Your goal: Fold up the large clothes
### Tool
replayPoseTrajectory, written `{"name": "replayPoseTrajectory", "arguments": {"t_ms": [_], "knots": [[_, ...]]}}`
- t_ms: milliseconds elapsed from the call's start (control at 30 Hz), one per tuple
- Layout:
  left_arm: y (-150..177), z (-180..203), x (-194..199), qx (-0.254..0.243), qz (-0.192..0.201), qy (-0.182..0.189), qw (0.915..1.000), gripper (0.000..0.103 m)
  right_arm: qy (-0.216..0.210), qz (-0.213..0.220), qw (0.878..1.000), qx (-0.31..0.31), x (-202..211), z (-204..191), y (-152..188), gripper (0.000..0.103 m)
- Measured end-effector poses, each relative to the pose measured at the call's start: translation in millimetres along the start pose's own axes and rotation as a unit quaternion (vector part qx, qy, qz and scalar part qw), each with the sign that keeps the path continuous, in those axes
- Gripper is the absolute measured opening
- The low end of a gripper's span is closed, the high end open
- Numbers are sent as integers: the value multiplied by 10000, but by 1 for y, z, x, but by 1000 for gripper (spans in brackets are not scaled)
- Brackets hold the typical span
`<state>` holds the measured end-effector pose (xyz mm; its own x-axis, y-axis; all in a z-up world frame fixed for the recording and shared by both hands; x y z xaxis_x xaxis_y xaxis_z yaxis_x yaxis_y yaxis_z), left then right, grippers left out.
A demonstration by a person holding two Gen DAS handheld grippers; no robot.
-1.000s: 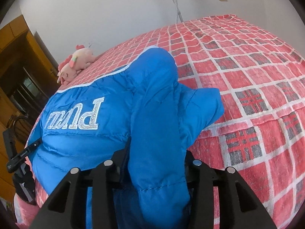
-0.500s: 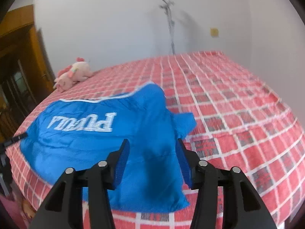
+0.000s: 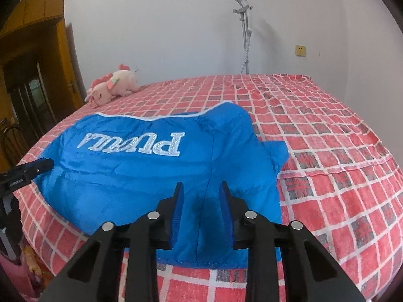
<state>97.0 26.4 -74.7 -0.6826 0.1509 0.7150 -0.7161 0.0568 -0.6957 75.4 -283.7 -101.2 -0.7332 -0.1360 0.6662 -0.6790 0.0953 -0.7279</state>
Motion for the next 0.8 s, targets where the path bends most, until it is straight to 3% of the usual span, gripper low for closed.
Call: {"name": "replayPoseTrajectory", "arguments": {"t_ms": [400,800], "knots": [[14,3,-30,-138,-214,-336,9991,59,23,-178,9998,-104,-29,4,13,28],[17,4,-37,-166,-208,-361,9990,59,224,-127,9997,-3,-39,1,19,28]]}}
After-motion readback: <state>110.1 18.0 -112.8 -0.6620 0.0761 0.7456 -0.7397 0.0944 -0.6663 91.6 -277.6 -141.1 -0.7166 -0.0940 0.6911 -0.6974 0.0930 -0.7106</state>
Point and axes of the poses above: each gripper's, at about its wrist camera, not at the fingertips, and x roughly against the way its jaws point, z to its right, y to its underside, the point moved 6 cm from there along -x, roughly the way its jaws point, and after that the axes turned 5 degrees about -z, right-handed, at the moved point
